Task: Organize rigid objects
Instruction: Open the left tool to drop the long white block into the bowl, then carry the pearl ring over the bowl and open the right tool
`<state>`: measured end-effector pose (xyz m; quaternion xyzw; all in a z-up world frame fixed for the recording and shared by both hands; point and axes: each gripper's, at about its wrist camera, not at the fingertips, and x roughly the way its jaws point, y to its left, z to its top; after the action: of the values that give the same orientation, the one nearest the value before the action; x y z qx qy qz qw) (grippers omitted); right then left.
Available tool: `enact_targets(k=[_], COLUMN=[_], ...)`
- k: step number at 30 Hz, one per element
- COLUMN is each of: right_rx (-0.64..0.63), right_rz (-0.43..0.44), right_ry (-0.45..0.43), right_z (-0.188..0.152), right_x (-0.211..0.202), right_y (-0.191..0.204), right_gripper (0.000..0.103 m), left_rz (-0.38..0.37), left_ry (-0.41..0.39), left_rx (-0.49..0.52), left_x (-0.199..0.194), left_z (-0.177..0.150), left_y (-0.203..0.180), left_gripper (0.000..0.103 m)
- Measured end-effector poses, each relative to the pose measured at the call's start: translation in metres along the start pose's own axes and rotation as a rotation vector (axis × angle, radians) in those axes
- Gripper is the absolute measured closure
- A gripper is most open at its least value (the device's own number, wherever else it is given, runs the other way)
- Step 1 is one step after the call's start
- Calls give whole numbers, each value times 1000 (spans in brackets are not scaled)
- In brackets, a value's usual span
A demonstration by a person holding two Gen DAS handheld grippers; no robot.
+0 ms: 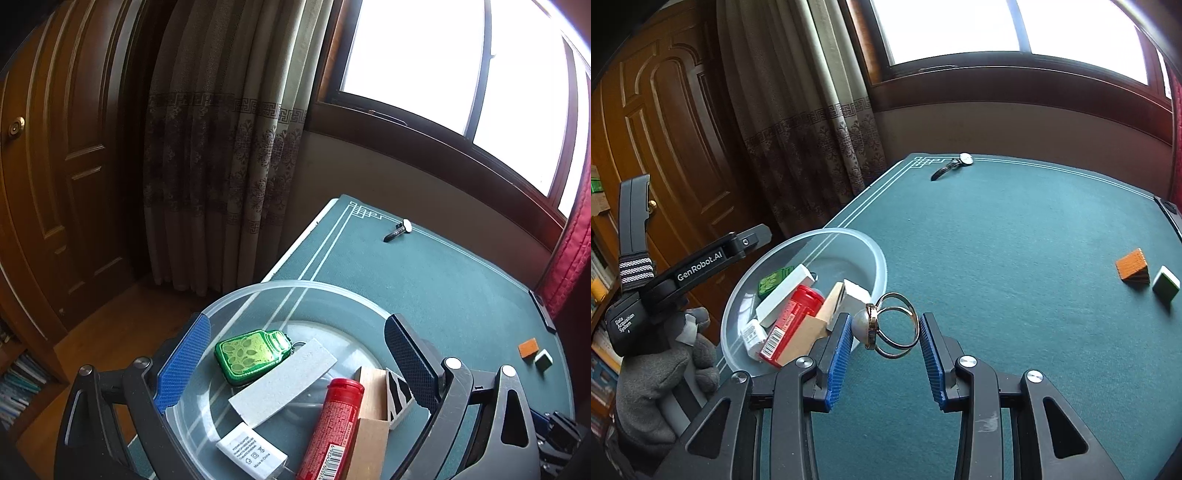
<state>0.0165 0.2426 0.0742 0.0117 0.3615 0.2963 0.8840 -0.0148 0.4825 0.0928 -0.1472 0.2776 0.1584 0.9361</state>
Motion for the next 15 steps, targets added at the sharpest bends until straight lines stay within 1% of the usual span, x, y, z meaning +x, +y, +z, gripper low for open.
enact_targets(k=[9,13,15], right_rx=[-34,-48,-47], right_rz=[60,85,70], right_ry=[6,-7,-17], right_z=[19,30,34], right_x=[29,43,50], right_y=[37,51,54], right_gripper=[63,63,52], left_rz=[7,12,11], left_ry=[-16,-18,-19], left_rx=[-28,-42,-48], left_x=[-4,-4,-5], left_z=[5,6,7], left_y=[5,8,10], left_gripper=[7,7,7])
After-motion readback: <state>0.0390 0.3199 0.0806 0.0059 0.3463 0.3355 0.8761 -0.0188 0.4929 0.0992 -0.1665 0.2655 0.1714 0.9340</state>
